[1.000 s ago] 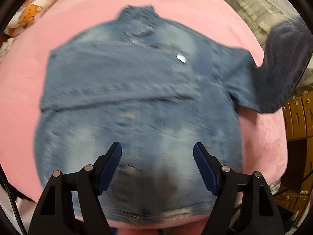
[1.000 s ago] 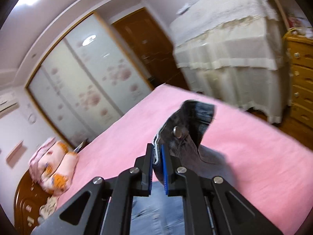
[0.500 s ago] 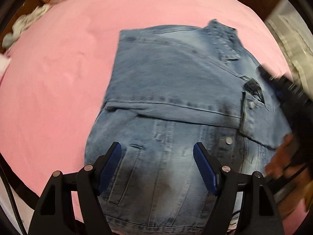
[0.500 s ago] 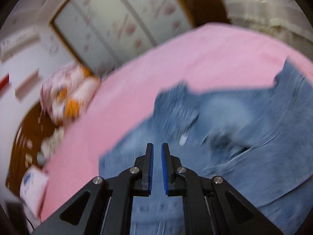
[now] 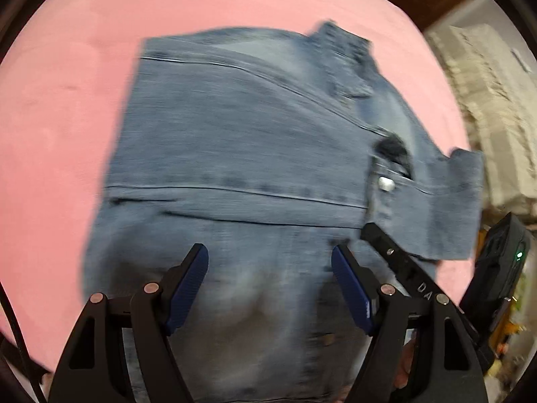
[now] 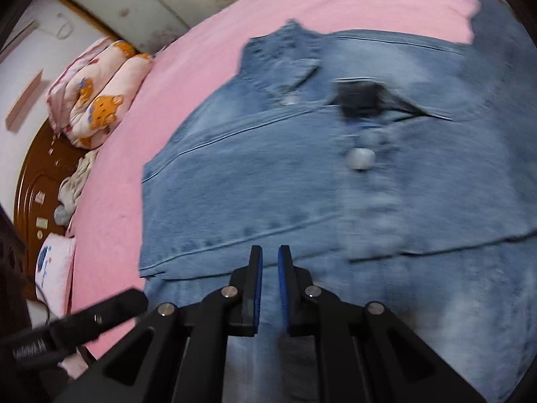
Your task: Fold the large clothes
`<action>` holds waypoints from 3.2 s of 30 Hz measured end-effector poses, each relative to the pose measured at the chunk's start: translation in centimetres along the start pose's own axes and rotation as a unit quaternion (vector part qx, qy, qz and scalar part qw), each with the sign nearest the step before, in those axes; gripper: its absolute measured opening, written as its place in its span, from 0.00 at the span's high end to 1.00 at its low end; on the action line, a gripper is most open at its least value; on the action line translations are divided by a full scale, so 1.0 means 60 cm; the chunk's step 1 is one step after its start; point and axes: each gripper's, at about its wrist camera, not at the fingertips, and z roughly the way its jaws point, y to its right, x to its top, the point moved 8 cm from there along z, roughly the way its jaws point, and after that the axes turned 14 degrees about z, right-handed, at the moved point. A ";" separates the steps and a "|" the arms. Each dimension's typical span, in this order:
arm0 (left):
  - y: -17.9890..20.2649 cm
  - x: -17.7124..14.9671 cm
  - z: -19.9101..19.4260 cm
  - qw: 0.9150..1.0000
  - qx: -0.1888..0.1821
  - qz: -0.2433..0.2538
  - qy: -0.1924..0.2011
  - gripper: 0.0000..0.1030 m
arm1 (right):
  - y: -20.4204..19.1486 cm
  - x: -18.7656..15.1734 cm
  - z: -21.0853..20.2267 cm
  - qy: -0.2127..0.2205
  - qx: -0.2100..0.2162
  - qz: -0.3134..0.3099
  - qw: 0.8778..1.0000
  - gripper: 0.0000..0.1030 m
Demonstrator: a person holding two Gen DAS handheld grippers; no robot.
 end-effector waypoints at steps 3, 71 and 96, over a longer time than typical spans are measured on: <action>0.068 0.008 0.040 0.996 -0.088 0.006 -0.016 0.28 | 0.044 0.025 -0.032 0.012 -0.009 0.019 1.000 0.88; 0.261 0.128 0.152 0.993 0.020 -0.076 0.089 0.94 | 0.249 0.149 -0.084 0.007 -0.017 -0.091 0.996 0.95; 0.109 0.106 0.218 0.980 0.087 -0.170 0.047 0.99 | 0.382 0.165 -0.075 -0.034 -0.028 0.049 0.998 1.00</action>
